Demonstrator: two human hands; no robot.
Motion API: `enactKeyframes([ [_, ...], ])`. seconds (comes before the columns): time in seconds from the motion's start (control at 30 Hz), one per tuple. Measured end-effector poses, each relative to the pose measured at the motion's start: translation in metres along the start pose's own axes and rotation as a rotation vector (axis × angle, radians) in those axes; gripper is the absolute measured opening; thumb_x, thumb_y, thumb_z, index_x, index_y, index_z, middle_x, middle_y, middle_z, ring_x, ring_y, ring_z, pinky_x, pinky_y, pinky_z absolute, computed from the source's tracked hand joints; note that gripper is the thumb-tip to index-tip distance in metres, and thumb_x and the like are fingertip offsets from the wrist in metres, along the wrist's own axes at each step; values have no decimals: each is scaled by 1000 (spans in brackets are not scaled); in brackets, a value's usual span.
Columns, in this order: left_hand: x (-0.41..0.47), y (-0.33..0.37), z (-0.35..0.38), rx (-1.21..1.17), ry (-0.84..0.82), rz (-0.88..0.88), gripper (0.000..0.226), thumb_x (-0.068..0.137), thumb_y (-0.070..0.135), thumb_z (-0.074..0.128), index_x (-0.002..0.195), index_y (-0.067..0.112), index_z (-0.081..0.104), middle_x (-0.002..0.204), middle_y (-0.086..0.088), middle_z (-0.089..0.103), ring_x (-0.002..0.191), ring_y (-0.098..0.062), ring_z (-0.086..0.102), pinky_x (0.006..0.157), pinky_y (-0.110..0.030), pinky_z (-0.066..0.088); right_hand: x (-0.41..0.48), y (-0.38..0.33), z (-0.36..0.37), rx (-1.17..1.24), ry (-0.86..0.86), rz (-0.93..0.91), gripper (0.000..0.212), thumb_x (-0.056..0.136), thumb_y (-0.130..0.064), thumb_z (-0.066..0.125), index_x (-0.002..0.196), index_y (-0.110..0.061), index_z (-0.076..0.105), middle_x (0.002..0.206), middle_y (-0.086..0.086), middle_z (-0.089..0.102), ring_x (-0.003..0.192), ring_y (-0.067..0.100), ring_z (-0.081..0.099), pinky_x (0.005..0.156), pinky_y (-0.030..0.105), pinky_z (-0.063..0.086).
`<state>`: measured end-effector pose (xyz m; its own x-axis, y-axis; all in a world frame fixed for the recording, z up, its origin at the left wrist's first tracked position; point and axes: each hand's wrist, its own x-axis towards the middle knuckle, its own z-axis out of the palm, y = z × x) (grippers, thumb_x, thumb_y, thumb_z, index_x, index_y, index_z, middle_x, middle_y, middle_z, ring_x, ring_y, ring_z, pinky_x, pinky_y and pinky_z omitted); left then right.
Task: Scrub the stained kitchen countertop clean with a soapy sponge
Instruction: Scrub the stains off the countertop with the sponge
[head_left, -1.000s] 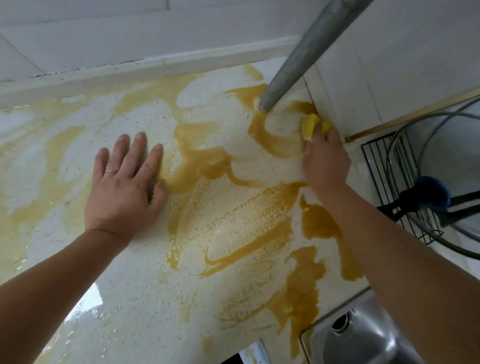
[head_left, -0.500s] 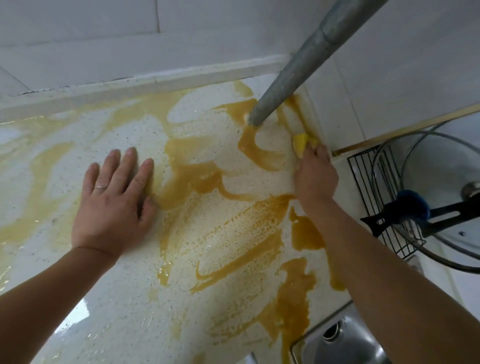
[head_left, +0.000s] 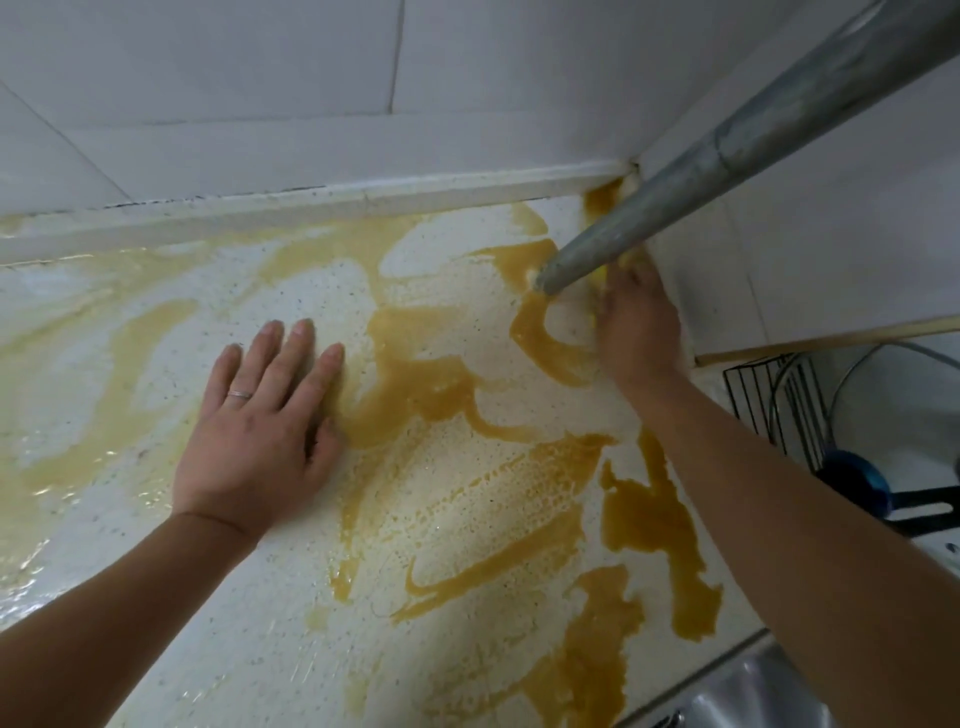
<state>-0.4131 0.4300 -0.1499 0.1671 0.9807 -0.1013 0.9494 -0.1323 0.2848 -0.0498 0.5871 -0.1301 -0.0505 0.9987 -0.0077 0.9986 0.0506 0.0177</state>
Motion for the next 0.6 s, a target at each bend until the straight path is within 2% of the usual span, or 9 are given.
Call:
enactKeyframes([
  [0.1,0,2,0,-6,20,2,64,100,39,35,159,15,38,167,-16,27,157,-38,17,126,-59,15,-18,8,-1,-32,-6,63,40,97,-9,50,137,-9,53,123,16,56,94,34,61,70,38,48],
  [0.2,0,2,0,-14,28,2,64,99,38,38,158,14,39,167,-16,28,157,-38,18,126,-59,15,13,-3,-1,48,21,77,31,99,-9,45,127,-6,57,118,14,61,102,31,61,79,40,49],
  [0.27,0,1,0,-16,34,3,64,99,37,39,158,14,39,167,-17,28,157,-38,18,126,-59,16,45,-9,1,179,34,131,23,98,-8,49,116,-16,59,108,2,63,101,13,62,87,29,50],
  [0.33,0,1,2,-21,42,3,64,98,36,39,158,13,40,167,-17,28,156,-38,19,125,-59,16,66,-11,5,279,16,164,26,96,-8,56,117,-23,53,99,-15,53,84,-14,52,80,5,41],
  [0.37,0,0,2,-20,50,-1,63,98,35,40,158,13,40,166,-17,29,156,-39,19,125,-59,17,71,-14,7,227,2,89,26,96,-9,58,118,-22,54,99,-16,51,80,-16,49,78,4,37],
  [0.43,0,0,3,-15,62,4,63,97,34,43,157,13,41,166,-17,30,156,-39,20,125,-60,17,67,-19,5,169,-72,-87,20,97,-20,57,117,-21,60,105,-6,57,90,1,53,82,19,36],
  [0.5,0,0,3,-12,65,6,63,97,33,44,157,13,41,166,-17,30,156,-39,21,125,-59,17,61,-12,0,135,-132,-249,29,97,-32,60,125,-25,64,119,0,59,109,17,52,89,27,35],
  [0.57,1,0,3,-15,75,1,63,97,33,43,157,13,42,166,-17,30,156,-39,21,126,-58,16,65,3,-2,139,-105,-254,27,96,-34,60,118,-21,68,114,5,64,108,26,58,86,33,43],
  [0.6,1,1,3,-16,71,3,63,97,33,43,157,13,42,166,-17,30,156,-39,21,126,-58,16,66,10,-3,98,-72,-174,22,96,-29,58,108,-14,69,105,9,66,101,31,62,81,38,47],
])
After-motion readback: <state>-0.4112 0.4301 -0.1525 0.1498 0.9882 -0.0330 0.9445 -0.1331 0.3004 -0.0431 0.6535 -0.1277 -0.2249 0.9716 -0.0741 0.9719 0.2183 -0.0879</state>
